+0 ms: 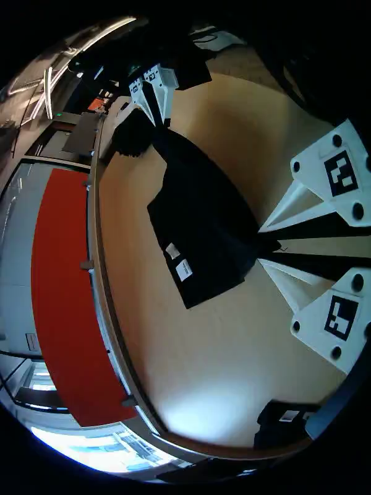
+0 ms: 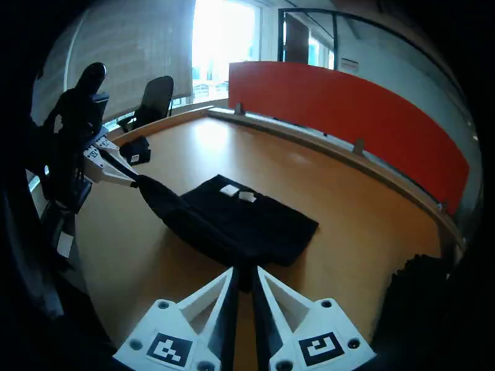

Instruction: Fold towel

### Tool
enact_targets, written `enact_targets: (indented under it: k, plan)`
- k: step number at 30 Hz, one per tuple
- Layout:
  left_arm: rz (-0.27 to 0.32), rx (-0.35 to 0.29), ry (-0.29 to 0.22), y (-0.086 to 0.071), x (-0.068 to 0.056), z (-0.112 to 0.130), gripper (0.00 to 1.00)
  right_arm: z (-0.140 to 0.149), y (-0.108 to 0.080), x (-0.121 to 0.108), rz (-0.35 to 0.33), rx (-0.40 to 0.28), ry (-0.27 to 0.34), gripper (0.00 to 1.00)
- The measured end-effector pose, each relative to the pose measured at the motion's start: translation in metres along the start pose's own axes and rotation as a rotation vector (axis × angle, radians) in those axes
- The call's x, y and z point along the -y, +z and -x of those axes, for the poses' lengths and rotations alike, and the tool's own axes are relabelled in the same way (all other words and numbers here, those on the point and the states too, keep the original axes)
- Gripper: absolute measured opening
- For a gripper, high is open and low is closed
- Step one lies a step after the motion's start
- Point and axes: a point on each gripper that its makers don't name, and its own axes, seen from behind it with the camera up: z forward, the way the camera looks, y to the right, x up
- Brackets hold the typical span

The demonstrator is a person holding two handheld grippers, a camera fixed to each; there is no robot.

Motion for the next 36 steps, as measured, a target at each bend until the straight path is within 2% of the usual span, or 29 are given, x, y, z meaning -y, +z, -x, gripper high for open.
enact_targets:
  k: [12,20,36]
  plan:
    - [-0.009,-0.029,-0.011,-0.017,0.002,-0.019,0.13,-0.015,-0.018,0.005,-0.003,-0.022,-0.003,0.13]
    - [-0.019,-0.044,-0.001,-0.023,0.007,-0.029,0.13,-0.027,-0.026,0.007,-0.004,-0.041,0.005,0.13]
    - [-0.014,-0.063,-0.007,-0.038,0.005,-0.043,0.13,-0.039,-0.041,0.009,-0.003,-0.052,0.004,0.13]
